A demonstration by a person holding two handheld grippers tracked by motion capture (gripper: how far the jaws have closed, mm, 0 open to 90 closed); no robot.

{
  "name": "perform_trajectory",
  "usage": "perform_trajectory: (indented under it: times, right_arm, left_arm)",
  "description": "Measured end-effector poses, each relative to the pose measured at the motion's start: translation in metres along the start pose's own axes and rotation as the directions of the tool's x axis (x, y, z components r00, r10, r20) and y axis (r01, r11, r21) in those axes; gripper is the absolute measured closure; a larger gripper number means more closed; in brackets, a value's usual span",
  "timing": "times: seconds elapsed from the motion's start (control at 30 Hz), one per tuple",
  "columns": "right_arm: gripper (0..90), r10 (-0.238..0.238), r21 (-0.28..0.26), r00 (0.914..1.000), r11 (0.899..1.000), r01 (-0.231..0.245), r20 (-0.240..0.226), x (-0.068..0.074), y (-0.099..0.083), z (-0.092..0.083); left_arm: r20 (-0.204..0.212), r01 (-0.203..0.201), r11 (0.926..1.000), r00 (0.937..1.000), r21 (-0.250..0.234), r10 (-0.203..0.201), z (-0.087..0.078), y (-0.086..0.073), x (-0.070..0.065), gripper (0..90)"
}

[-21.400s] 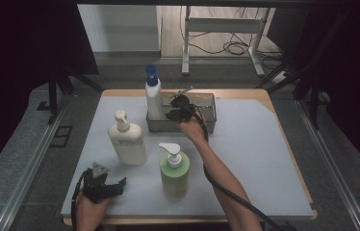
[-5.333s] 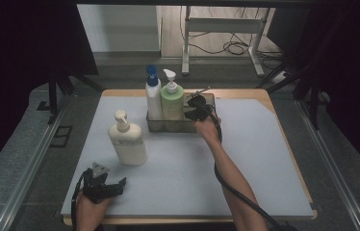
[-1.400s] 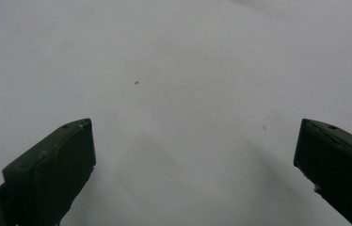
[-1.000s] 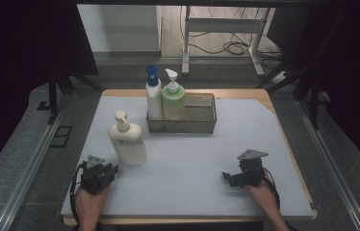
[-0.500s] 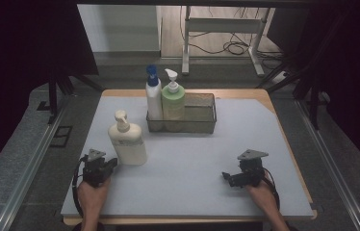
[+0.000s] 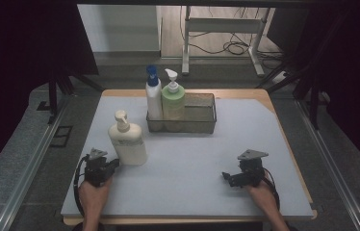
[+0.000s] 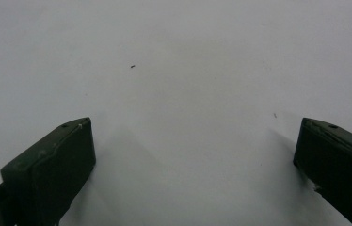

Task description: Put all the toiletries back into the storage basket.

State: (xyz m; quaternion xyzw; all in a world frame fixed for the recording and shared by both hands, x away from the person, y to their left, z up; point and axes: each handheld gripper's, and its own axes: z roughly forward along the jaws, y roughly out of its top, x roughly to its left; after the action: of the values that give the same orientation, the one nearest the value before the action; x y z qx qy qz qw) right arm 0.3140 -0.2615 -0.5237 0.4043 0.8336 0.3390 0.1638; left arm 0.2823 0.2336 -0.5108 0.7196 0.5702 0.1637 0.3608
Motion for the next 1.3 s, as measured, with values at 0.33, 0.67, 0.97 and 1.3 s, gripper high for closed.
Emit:
perform_trajectory:
  times: [0.33, 0.67, 0.97, 1.3]
  right_arm:
    - [0.0, 0.001, 0.000, 1.0000, 1.000, -0.001, 0.000, 0.000, 0.000, 0.000]
    - [0.0, 0.001, 0.000, 1.0000, 1.000, -0.001, 0.000, 0.000, 0.000, 0.000]
    - [0.0, 0.001, -0.001, 1.0000, 1.000, -0.001, 0.000, 0.000, 0.000, 0.000]
    - [0.0, 0.001, -0.001, 1.0000, 1.000, -0.001, 0.000, 0.000, 0.000, 0.000]
  left_arm:
    - [0.015, -0.019, 0.9998, 0.9997, 0.010, 0.019, 0.000, 0.000, -0.009, 89.2]
    - [-0.003, 0.002, 0.9999, 1.0000, -0.013, -0.002, 0.004, 0.003, 0.001, 89.1]
    - [0.001, -0.006, 0.9997, 1.0000, -0.026, 0.006, 0.015, 0.014, 0.006, 89.2]
    - [0.006, 0.010, 0.9990, 0.9999, -0.043, -0.010, 0.019, 0.023, 0.018, 89.2]
